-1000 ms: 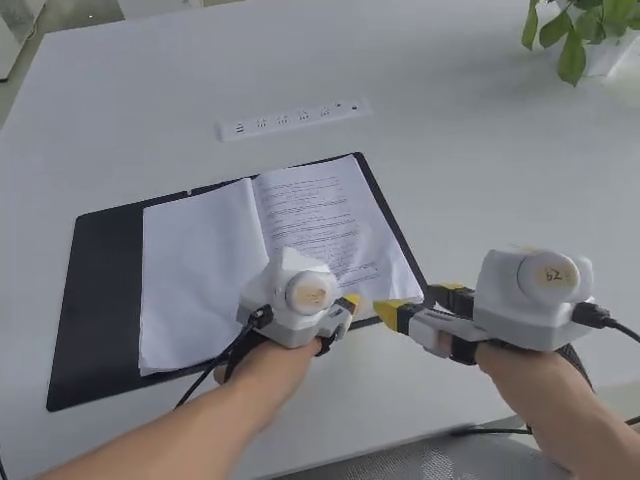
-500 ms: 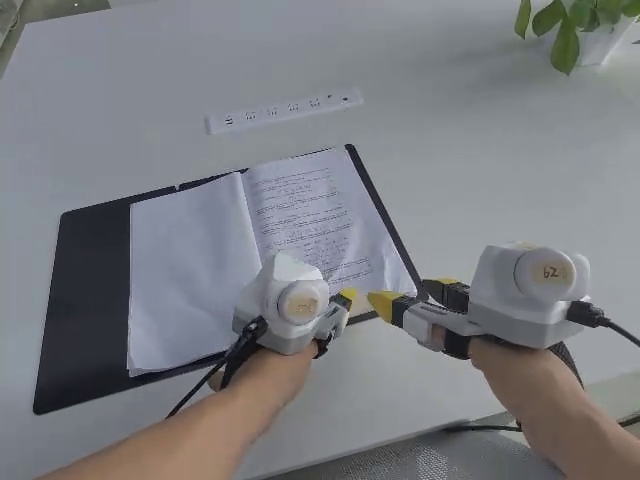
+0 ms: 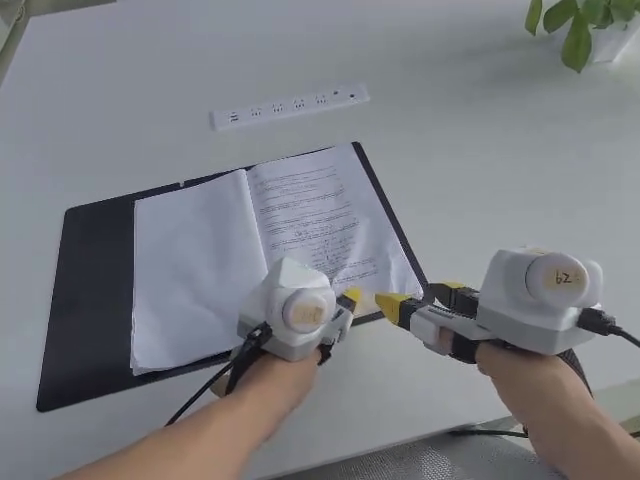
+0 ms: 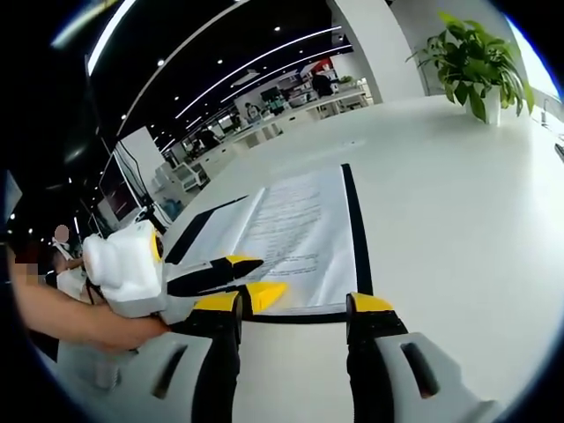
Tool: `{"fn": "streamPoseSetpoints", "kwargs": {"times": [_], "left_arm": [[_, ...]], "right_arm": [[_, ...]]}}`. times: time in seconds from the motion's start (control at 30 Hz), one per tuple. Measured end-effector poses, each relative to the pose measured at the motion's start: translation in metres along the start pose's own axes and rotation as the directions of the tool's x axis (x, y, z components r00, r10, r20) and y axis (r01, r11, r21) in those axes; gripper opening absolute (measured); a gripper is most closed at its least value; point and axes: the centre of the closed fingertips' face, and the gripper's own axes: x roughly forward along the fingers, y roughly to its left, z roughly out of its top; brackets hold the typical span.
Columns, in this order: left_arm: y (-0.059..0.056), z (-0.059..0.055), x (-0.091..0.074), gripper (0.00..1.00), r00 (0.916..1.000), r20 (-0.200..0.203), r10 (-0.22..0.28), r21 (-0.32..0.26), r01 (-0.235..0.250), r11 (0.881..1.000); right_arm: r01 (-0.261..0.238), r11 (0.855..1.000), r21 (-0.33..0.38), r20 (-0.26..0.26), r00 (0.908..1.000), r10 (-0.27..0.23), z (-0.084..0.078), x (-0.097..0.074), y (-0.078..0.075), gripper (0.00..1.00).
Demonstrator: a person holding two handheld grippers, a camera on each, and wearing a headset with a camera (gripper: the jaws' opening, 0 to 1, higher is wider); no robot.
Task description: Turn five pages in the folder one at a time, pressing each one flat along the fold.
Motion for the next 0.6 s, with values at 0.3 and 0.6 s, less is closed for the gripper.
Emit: {"fn": "streamPoseSetpoints", "kwargs": {"times": [0.3, 0.6], "left_arm": [[-0.0011, 0.0015, -0.0006, 0.26, 1.0, 0.009, 0.002, 0.003, -0.002, 1.0], [0.002, 0.0027, -0.0001, 0.15, 0.9998, 0.002, 0.019, 0.048, -0.019, 0.999]], "right_arm": [[-0.007, 1.0, 0.001, -0.007, 1.0, 0.007, -0.0006, 0.0013, 0.0014, 0.46], [-0.009, 1.0, 0.005, -0.011, 0.9999, 0.009, -0.0018, 0.0014, 0.0021, 0.46]]}}
